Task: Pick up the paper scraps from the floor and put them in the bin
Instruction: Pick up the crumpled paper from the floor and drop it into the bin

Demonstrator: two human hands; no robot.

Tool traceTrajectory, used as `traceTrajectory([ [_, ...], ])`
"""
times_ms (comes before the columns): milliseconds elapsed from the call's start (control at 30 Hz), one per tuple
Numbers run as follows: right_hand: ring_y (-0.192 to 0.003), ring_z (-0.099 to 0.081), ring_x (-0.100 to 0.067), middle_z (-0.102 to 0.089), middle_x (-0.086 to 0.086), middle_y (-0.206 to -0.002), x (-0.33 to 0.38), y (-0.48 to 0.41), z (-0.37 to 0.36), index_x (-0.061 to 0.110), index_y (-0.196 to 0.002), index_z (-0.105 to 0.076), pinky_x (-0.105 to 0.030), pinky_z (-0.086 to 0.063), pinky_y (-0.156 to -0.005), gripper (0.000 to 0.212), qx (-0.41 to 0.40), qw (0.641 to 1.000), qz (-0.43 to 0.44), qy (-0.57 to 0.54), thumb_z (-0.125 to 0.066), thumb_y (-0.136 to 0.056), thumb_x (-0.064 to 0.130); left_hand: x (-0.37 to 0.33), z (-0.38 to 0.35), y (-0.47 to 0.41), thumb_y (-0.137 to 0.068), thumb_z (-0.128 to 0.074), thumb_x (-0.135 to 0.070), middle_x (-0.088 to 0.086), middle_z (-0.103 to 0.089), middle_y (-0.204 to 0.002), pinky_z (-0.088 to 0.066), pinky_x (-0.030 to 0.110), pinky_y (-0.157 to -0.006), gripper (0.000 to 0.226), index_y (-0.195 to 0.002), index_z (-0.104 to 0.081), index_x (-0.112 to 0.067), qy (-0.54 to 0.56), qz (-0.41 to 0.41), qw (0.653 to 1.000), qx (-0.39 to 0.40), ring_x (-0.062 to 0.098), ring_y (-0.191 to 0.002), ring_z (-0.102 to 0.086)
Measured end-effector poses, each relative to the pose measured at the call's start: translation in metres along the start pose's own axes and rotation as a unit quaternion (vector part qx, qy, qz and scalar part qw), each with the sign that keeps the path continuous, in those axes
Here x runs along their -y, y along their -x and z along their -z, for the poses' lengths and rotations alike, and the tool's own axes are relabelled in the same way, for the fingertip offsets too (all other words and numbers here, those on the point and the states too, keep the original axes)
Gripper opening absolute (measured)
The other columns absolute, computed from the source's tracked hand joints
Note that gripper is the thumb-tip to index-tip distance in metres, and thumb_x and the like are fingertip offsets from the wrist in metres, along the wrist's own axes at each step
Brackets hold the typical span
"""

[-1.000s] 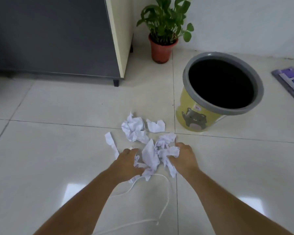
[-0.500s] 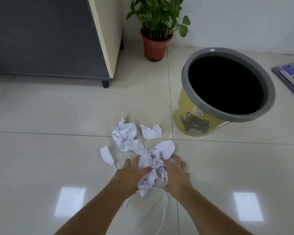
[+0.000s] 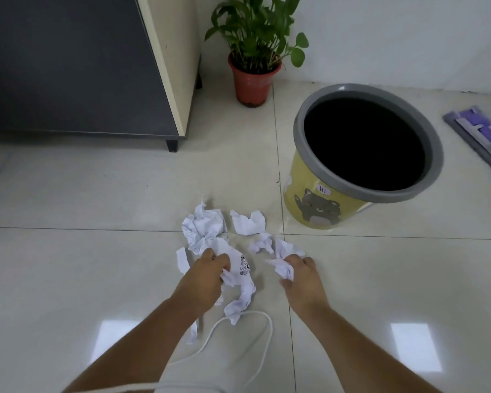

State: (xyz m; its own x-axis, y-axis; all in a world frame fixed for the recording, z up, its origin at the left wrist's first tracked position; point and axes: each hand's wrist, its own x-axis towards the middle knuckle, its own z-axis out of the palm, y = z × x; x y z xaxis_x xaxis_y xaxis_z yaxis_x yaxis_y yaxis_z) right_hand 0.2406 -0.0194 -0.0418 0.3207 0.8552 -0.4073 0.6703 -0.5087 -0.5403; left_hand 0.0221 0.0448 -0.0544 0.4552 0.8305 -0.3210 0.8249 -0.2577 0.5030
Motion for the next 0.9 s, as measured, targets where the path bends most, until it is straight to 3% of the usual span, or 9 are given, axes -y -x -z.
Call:
traceTrajectory([
  [133,-0.103,-0.057,-0.029,-0.047,-0.009,-0.117,0.027,0.006,0.021,0.017,-0.121,-0.058,-0.037,-0.049,-0.089,0.041,0.002,0.999,0.030,-0.017,-0.064,-0.083,0.003,-0.014,0.025,0.005,-0.086,-0.059,-0.004,-0.005,-0.042,-0.086,-0.034,0.013,-0.056,0.017,-0.092,-0.060,-0.019,0.044,0.003,0.998,-0.048,0.011,-0.070,-0.050],
  [300,-0.086,-0.050,-0.017,-0.049,-0.005,-0.108,0.088,0.011,0.071,0.018,-0.108,-0.060,-0.019,-0.038,-0.067,0.033,-0.048,0.992,0.090,-0.079,-0.060,-0.080,0.001,-0.053,0.094,0.001,-0.082,-0.061,-0.003,-0.004,-0.046,-0.086,-0.031,0.010,-0.059,0.018,-0.088,-0.060,-0.020,0.071,-0.004,0.989,-0.128,0.009,-0.072,-0.050],
  [367,-0.088,-0.053,-0.018,-0.050,-0.004,-0.109,0.119,0.015,0.097,0.020,-0.110,-0.060,-0.023,-0.041,-0.071,0.033,-0.073,0.986,0.112,-0.098,-0.062,-0.081,0.004,-0.072,0.133,-0.004,-0.082,-0.062,-0.003,-0.009,-0.044,-0.083,-0.032,0.008,-0.059,0.022,-0.085,-0.057,-0.025,0.076,-0.011,0.983,-0.168,0.006,-0.072,-0.049],
  [433,-0.091,-0.054,-0.018,-0.050,-0.003,-0.112,0.149,0.022,0.124,0.022,-0.111,-0.058,-0.031,-0.045,-0.079,0.032,-0.099,0.980,0.140,-0.100,-0.066,-0.083,0.009,-0.093,0.173,-0.009,-0.082,-0.062,-0.005,-0.009,-0.046,-0.084,-0.032,0.010,-0.059,0.025,-0.082,-0.055,-0.029,0.076,-0.018,0.976,-0.204,0.003,-0.073,-0.050],
  [600,-0.091,-0.047,-0.013,-0.047,0.004,-0.101,0.196,0.032,0.211,0.018,-0.115,-0.059,-0.025,-0.035,-0.077,0.036,-0.188,0.951,0.206,-0.131,-0.071,-0.081,0.013,-0.160,0.258,-0.026,-0.082,-0.058,-0.006,0.003,-0.055,-0.094,-0.037,0.019,-0.053,0.017,-0.082,-0.059,-0.023,0.064,-0.067,0.958,-0.271,0.017,-0.077,-0.054],
  [700,-0.095,-0.052,-0.020,-0.051,0.001,-0.104,0.192,0.031,0.267,0.015,-0.119,-0.058,-0.027,-0.039,-0.079,0.037,-0.231,0.945,0.189,-0.131,-0.069,-0.084,0.012,-0.208,0.280,-0.039,-0.084,-0.055,-0.004,0.005,-0.054,-0.096,-0.036,0.020,-0.050,0.013,-0.086,-0.060,-0.016,0.065,-0.102,0.954,-0.276,0.021,-0.079,-0.055],
  [800,-0.086,-0.053,-0.019,-0.054,-0.008,-0.117,0.175,0.025,0.307,0.014,-0.124,-0.056,-0.022,-0.040,-0.070,0.041,-0.263,0.944,0.141,-0.144,-0.070,-0.085,0.012,-0.249,0.278,-0.050,-0.084,-0.053,-0.001,0.005,-0.053,-0.095,-0.047,0.016,-0.050,0.015,-0.084,-0.059,-0.016,0.096,-0.131,0.950,-0.266,0.020,-0.074,-0.058],
  [833,-0.087,-0.055,-0.020,-0.054,-0.010,-0.120,0.169,0.023,0.315,0.013,-0.124,-0.056,-0.023,-0.042,-0.071,0.042,-0.268,0.943,0.132,-0.144,-0.070,-0.085,0.011,-0.260,0.274,-0.054,-0.084,-0.052,0.000,0.007,-0.054,-0.096,-0.052,0.019,-0.051,0.017,-0.082,-0.058,-0.016,0.110,-0.137,0.950,-0.258,0.022,-0.073,-0.061],
  [900,-0.093,-0.059,-0.024,-0.055,-0.012,-0.121,0.159,0.019,0.325,0.012,-0.124,-0.056,-0.031,-0.047,-0.079,0.042,-0.274,0.944,0.122,-0.135,-0.070,-0.084,0.010,-0.277,0.264,-0.063,-0.083,-0.050,0.002,0.017,-0.058,-0.096,-0.061,0.037,-0.059,0.018,-0.079,-0.056,-0.015,0.141,-0.146,0.952,-0.228,0.031,-0.073,-0.065],
])
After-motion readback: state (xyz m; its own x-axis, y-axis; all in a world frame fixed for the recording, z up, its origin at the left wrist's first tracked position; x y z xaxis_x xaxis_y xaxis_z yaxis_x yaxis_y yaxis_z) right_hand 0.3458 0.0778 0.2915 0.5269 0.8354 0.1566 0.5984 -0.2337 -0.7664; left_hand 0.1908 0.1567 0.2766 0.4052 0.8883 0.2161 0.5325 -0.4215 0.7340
